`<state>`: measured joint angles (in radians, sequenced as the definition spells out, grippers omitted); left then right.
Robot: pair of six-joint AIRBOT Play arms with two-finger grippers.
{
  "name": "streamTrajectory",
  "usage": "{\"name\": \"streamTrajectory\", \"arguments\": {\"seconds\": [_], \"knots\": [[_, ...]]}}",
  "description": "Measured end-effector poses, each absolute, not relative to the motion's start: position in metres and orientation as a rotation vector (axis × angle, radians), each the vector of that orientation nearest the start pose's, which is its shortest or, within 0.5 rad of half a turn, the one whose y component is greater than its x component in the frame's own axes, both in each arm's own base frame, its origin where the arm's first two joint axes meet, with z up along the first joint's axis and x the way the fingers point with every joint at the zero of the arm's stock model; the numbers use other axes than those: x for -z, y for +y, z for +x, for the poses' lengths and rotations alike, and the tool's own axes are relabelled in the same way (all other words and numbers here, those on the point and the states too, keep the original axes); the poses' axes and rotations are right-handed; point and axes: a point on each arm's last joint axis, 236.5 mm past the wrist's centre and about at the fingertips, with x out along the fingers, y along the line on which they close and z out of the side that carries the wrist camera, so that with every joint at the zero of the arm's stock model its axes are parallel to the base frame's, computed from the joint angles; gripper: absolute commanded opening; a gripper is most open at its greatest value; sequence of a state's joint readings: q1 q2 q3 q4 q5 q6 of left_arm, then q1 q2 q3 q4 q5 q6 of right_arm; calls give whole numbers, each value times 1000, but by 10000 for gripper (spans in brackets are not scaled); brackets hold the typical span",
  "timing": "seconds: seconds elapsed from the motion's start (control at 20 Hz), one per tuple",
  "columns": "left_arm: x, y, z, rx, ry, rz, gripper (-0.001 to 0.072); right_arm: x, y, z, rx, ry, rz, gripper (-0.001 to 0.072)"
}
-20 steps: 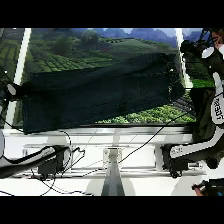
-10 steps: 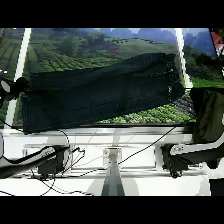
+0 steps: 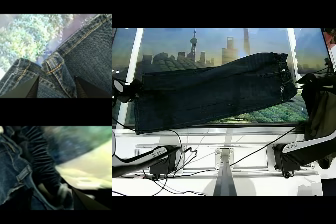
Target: Fold the clothes and pants, and hang the long-sleeved shirts on hangers.
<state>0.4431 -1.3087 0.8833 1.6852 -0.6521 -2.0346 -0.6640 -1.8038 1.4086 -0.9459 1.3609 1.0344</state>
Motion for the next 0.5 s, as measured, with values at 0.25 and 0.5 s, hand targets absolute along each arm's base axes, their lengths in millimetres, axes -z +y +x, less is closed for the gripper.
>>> {"name": "streamTrajectory", "arguments": {"seconds": [0.25, 0.5], "knots": [[56, 191, 370, -652, 943, -540, 47, 99, -102, 395, -351, 1394, 621, 21], [47, 196, 384, -636, 873, -531, 22, 92, -79, 375, -496, 1467, 570, 19]]}}
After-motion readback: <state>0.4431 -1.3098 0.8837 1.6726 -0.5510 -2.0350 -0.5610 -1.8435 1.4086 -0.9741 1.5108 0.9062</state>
